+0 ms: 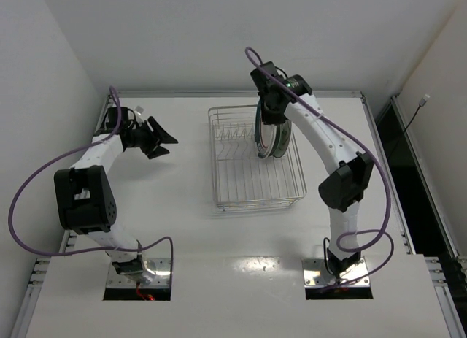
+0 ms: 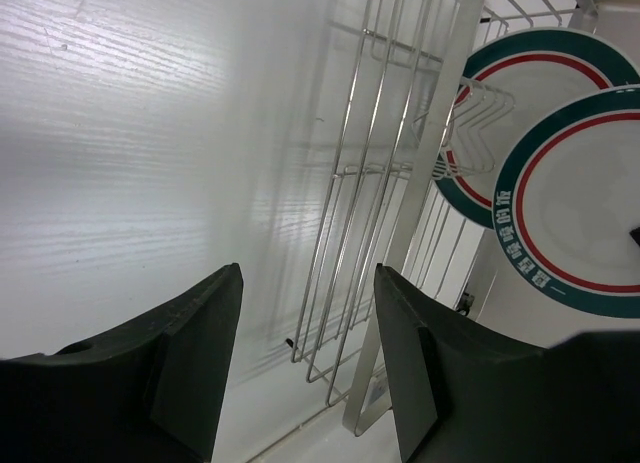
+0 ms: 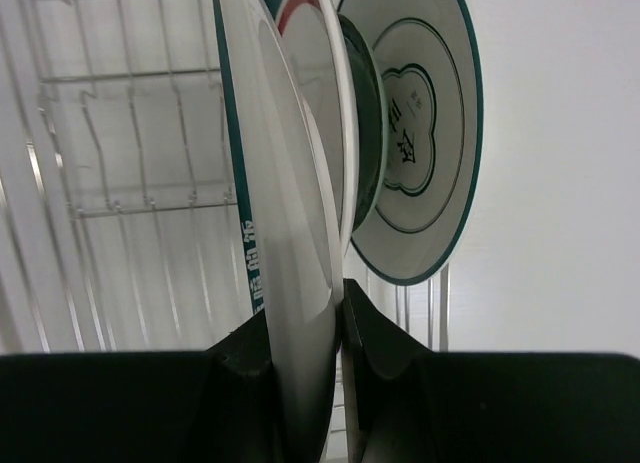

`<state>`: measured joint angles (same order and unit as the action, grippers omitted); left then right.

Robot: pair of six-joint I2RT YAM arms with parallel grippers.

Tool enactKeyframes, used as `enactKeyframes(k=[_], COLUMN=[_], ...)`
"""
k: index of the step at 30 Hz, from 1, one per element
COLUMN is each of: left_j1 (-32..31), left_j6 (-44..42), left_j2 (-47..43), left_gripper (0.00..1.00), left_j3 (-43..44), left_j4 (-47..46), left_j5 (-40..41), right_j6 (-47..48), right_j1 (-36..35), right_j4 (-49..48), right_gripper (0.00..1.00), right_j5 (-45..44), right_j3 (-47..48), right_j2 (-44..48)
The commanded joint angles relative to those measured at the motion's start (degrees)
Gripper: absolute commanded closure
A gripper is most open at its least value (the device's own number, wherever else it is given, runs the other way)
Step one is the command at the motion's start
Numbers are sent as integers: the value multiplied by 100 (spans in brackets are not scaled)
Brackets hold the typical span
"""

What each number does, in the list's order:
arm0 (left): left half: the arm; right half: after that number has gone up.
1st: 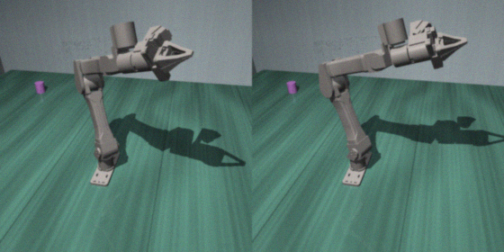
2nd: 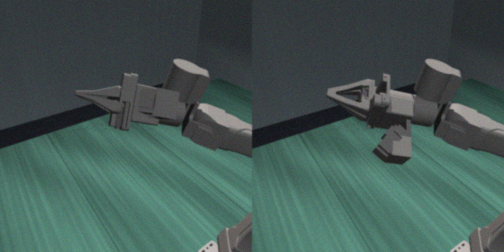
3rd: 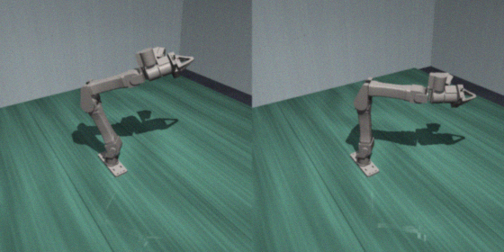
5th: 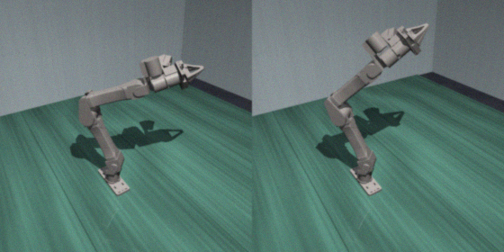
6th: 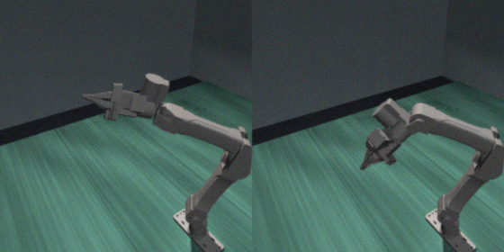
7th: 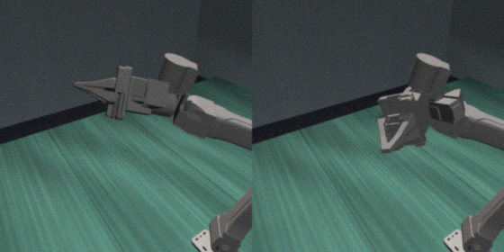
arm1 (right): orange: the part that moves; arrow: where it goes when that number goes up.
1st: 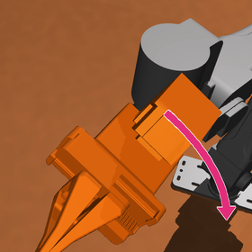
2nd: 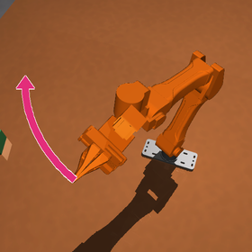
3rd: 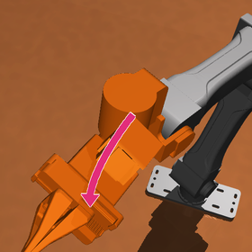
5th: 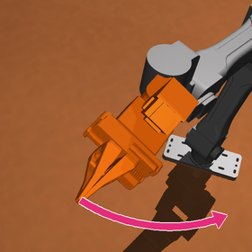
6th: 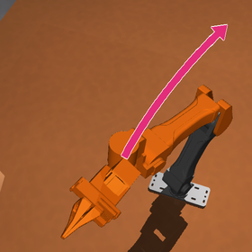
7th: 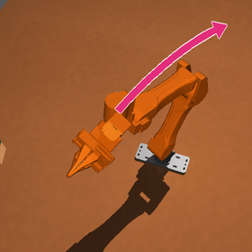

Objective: Load the plates into the dish rack

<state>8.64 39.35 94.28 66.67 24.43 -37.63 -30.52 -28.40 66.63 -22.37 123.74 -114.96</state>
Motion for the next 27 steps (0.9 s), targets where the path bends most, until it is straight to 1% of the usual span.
enactKeyframes(k=[1,5,8,10,14,17,18,19,20,21,22,24,26,27], left_j1=[23,23,23,23,23,23,23,23,23,23,23,23,23,23], left_j6=[-112,-112,-112,-112,-112,-165,-165,-165,-165,-165,-165,-165,-165,-165], left_j2=[-147,-147,-95,-94,-94,-94,-94,-94,-94,-94,-94,-94,-94,-94], left_gripper=[48,48,48,48,48,48,48,48,48,48,48,48,48,48], left_j3=[30,30,30,30,-22,-23,-23,-75,-76,-76,-76,-76,-128,-128], left_j4=[45,45,45,45,45,45,45,45,45,45,45,-7,-69,-69], left_j5=[36,-17,-17,-17,-69,-69,-69,-69,-69,-69,-69,-69,-122,-122], right_j6=[213,275,328,328,389,389,389,389,389,389,389,389,389,389], right_j1=[-174,-306,-368,-368,-368,-315,-315,-315,-315,-315,-263,-262,-210,-209], right_j4=[52,-1,-115,-308,-765,-880,-880,-880,-819,-818,-818,-678,-564,-407], right_gripper=[100,100,100,100,100,94,90,80,76,68,66,66,63,63], right_j5=[-820,-1093,-1094,-1024,-577,-365,-304,-303,-242,-189,-189,-66,-13,39], right_j3=[326,264,107,-113,-395,-395,-273,-272,-193,-193,-193,-140,9,62], right_j2=[-35,-167,-290,-290,-290,-352,-413,-466,-466,-466,-466,-405,-353,-352])
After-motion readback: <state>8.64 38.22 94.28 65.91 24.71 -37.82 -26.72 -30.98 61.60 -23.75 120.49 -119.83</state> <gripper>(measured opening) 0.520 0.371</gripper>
